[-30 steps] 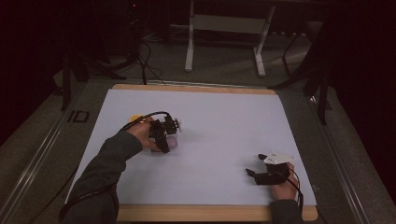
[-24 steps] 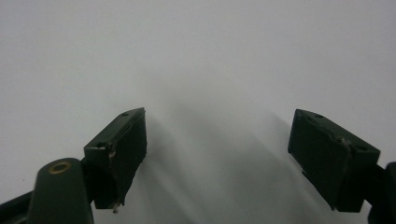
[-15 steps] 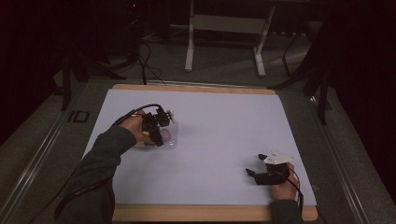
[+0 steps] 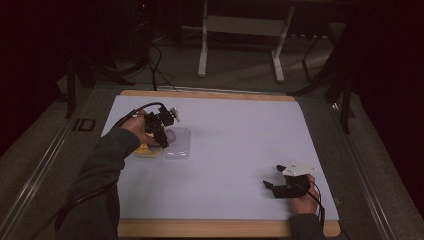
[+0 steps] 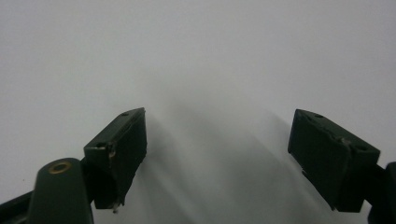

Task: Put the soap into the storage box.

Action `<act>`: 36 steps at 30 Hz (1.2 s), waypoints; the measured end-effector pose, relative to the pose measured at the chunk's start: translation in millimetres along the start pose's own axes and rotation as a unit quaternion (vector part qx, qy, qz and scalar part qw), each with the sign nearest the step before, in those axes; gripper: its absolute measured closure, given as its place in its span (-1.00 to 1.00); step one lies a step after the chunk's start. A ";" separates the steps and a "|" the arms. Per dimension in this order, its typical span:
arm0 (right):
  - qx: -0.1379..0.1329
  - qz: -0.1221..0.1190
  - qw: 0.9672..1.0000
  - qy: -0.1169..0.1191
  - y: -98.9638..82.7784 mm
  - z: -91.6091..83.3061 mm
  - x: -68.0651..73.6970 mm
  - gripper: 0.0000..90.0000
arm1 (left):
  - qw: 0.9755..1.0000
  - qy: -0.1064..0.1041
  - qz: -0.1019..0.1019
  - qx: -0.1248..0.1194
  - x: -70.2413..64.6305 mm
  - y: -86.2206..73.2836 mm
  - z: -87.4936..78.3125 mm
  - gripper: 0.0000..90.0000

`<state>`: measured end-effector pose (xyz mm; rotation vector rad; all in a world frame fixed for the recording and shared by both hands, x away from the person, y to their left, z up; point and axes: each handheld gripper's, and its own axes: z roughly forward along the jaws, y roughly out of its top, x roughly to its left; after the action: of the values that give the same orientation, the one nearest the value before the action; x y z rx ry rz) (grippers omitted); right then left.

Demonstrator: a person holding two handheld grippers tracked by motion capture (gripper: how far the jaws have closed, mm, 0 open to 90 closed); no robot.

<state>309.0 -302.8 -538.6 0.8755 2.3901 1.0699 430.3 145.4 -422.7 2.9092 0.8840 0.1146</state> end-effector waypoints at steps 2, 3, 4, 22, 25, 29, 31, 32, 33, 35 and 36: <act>0.000 0.000 1.000 0.000 0.0 0.0 0.0 -0.57 | 1.000 0.009 -0.004 -0.005 1.7 1.1 -3.2 0.11; 0.000 0.000 1.000 0.000 0.0 0.0 0.0 -0.57 | 1.000 0.014 -0.005 -0.006 2.7 2.0 -5.3 0.11; 0.000 0.000 1.000 0.000 0.0 0.0 0.0 -0.57 | 1.000 0.017 -0.008 -0.010 3.4 2.7 -7.4 0.11; 0.001 -0.001 1.000 -0.001 0.1 0.1 0.2 -0.57 | 0.998 0.037 -0.040 -0.027 8.3 14.6 -29.0 0.11; 0.002 -0.001 1.000 0.000 0.2 0.3 0.1 -0.57 | 0.998 0.037 -0.048 -0.025 10.6 15.1 -30.1 0.11; 0.002 -0.001 1.000 0.000 0.2 0.3 0.2 -0.57 | 0.997 0.036 -0.065 -0.019 13.9 15.1 -30.4 0.11; 0.002 -0.001 1.000 0.000 0.2 0.4 0.1 -0.57 | 0.997 0.036 -0.072 -0.020 16.4 14.6 -31.2 0.11; 0.002 -0.001 1.000 0.000 0.2 0.4 0.1 -0.57 | 0.996 0.034 -0.076 -0.021 17.7 14.3 -31.4 0.11; 0.002 -0.001 1.000 0.000 0.2 0.4 0.1 -0.57 | 0.996 0.034 -0.078 -0.022 18.7 14.0 -31.4 0.11; 0.002 -0.001 1.000 0.000 0.2 0.4 0.1 -0.57 | 0.995 0.034 -0.087 -0.024 20.3 13.3 -31.2 0.11; 0.002 -0.001 1.000 0.000 0.2 0.4 0.1 -0.57 | 0.995 0.035 -0.091 -0.024 21.0 12.8 -31.3 0.11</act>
<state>309.3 -302.5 -538.8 0.8738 2.3942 1.0644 451.7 148.8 -389.3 2.7807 1.1352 0.2222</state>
